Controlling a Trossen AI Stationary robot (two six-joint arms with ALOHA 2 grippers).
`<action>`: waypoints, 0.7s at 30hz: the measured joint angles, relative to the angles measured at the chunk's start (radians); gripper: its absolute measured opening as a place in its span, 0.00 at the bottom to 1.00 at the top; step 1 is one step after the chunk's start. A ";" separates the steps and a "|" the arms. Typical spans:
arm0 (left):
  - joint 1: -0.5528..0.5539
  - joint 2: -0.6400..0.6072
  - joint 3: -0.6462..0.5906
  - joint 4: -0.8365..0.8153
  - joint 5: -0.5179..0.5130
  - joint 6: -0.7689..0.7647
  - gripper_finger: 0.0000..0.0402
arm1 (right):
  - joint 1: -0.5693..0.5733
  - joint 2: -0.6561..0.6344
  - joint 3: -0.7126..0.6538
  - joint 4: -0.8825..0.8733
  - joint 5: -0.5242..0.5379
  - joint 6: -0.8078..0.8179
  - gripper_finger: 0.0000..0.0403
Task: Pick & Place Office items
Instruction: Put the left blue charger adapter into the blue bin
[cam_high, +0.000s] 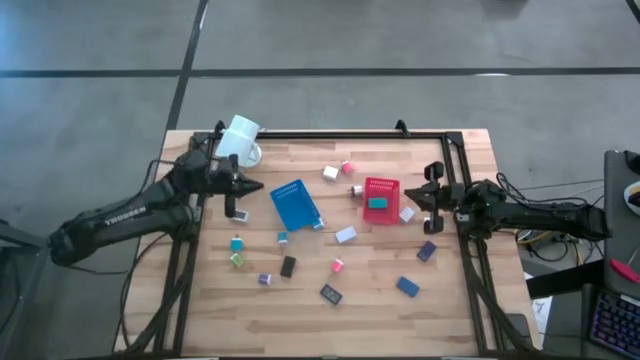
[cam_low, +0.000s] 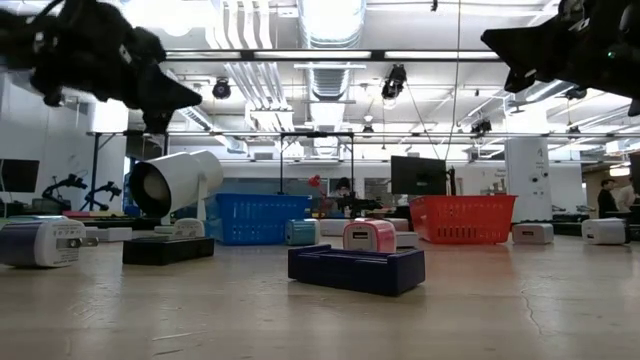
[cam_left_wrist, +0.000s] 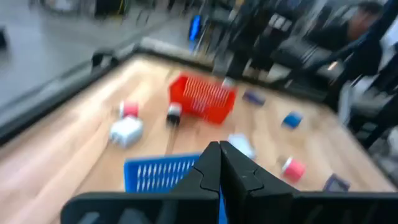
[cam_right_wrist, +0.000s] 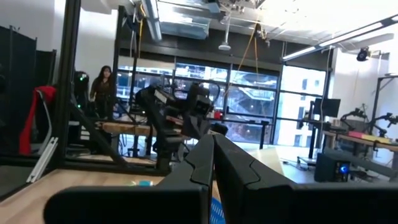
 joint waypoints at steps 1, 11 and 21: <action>-0.042 0.009 0.033 -0.072 -0.063 0.006 0.01 | 0.000 0.000 0.000 0.000 0.000 -0.004 0.02; -0.466 0.120 0.351 -0.628 -0.583 -0.196 0.06 | 0.000 -0.001 0.000 0.001 0.000 -0.005 0.02; -0.677 0.238 0.451 -1.057 -0.766 -0.702 0.16 | 0.000 -0.001 0.006 0.014 0.000 -0.004 0.02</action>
